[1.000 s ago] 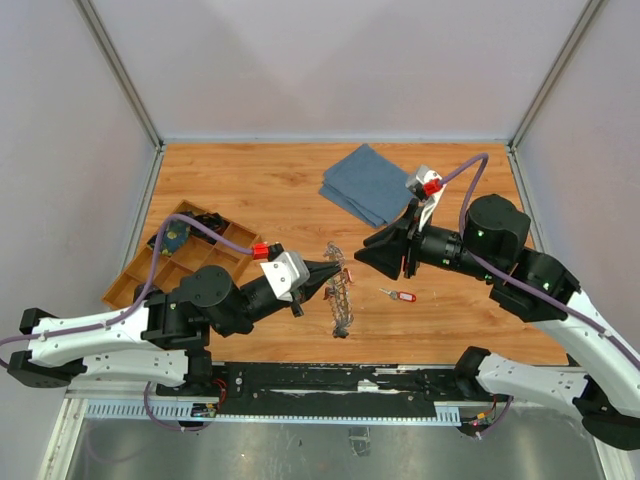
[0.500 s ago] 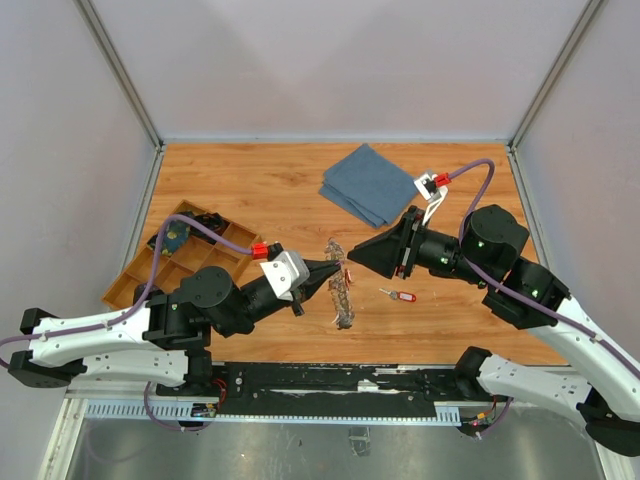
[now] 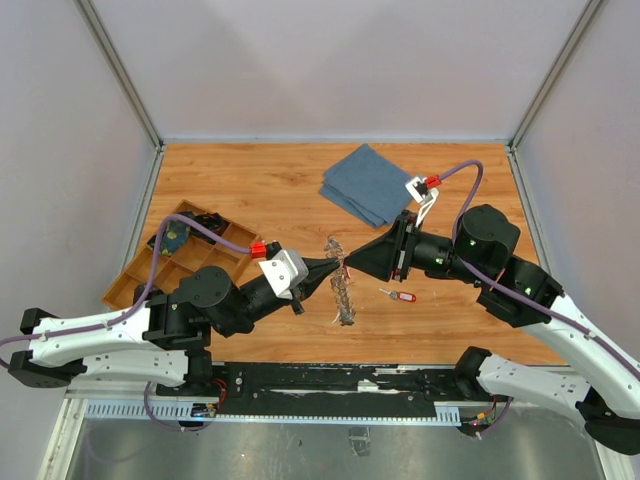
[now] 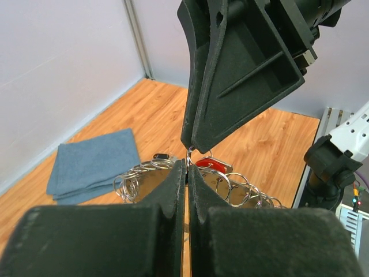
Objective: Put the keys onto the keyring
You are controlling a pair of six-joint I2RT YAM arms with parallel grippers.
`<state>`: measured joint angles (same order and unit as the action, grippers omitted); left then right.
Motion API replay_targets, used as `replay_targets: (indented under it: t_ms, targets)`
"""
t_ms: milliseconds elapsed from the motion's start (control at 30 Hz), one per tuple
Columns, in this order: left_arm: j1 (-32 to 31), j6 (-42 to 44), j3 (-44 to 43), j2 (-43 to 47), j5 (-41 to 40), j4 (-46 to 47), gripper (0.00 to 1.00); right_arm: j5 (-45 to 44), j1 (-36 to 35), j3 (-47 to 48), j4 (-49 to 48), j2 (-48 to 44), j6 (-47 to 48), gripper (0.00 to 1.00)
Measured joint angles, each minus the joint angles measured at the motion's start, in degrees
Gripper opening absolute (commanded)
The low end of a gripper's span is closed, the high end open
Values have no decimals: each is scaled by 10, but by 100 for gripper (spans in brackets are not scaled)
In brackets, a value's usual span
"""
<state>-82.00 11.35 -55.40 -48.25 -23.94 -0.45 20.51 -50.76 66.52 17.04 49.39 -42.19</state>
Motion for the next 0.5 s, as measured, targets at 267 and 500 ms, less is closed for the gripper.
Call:
replay_targets:
  t_ms: [267, 500]
  targets:
    - [0, 0, 0, 0, -2, 0, 1, 3, 0, -6, -1, 0, -3, 15]
    - [0, 1, 0, 0, -3, 1, 0, 3, 0, -10, -2, -3, -5, 1]
